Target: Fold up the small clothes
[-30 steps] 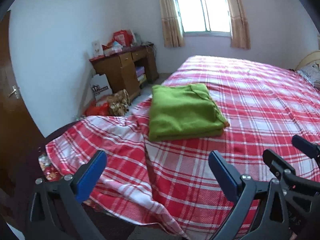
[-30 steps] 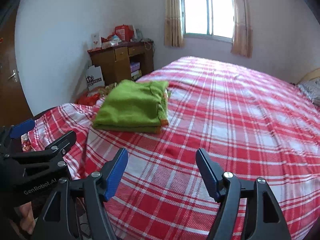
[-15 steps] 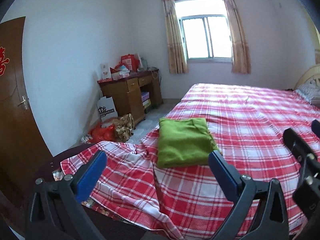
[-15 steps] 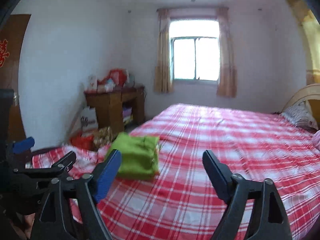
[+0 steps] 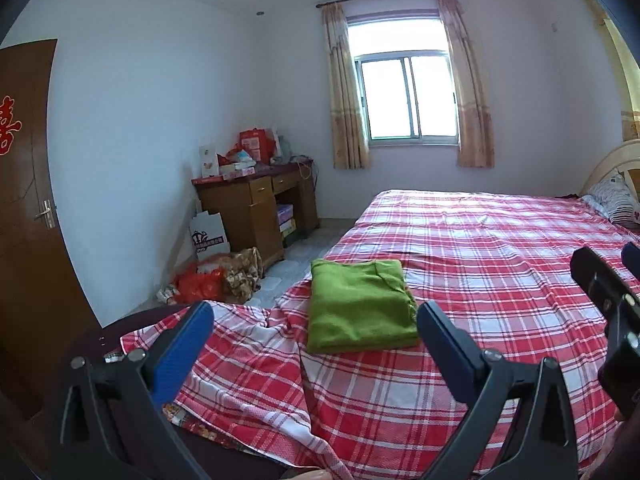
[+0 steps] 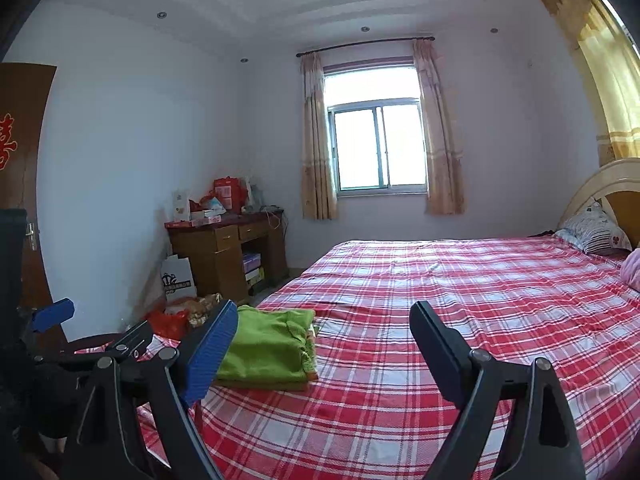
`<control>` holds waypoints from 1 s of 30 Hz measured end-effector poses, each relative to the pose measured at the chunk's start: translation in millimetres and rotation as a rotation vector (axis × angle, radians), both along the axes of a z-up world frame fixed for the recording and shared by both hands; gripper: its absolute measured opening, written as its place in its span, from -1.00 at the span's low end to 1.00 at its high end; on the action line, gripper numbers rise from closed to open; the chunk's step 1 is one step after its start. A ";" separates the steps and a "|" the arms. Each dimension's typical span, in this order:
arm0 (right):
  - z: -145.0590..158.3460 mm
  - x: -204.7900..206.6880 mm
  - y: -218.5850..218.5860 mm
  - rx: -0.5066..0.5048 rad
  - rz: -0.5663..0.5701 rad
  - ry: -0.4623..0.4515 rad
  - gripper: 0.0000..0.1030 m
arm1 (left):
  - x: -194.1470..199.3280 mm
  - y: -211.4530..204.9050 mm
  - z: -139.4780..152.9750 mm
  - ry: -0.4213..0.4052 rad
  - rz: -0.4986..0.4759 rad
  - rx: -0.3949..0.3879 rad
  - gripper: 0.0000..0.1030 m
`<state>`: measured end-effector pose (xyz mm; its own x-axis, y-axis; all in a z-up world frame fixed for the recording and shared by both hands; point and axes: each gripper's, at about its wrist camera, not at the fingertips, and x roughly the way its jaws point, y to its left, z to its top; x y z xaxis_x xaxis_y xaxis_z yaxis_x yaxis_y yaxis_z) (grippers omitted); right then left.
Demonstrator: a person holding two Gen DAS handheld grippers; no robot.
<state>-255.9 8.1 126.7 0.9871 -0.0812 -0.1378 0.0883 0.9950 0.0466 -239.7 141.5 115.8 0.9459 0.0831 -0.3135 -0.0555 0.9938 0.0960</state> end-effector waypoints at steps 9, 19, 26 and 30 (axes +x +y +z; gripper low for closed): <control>-2.8 1.9 0.4 0.007 0.007 0.018 0.72 | 0.2 -3.6 -2.0 0.011 0.010 -0.001 1.00; -5.2 3.7 0.7 0.013 0.012 0.024 0.72 | 1.6 -3.9 -1.9 0.016 0.011 0.000 1.00; -7.5 5.4 -0.7 0.019 0.012 0.034 0.72 | 3.7 -2.1 -2.5 0.026 0.011 0.001 1.00; -8.1 6.5 -2.1 0.024 0.007 0.034 0.72 | 4.4 -1.4 -3.6 0.027 0.011 0.003 1.00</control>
<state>-249.4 6.0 118.6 0.9824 -0.0703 -0.1731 0.0831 0.9942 0.0679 -235.4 140.0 112.3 0.9360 0.0946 -0.3390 -0.0640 0.9929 0.1001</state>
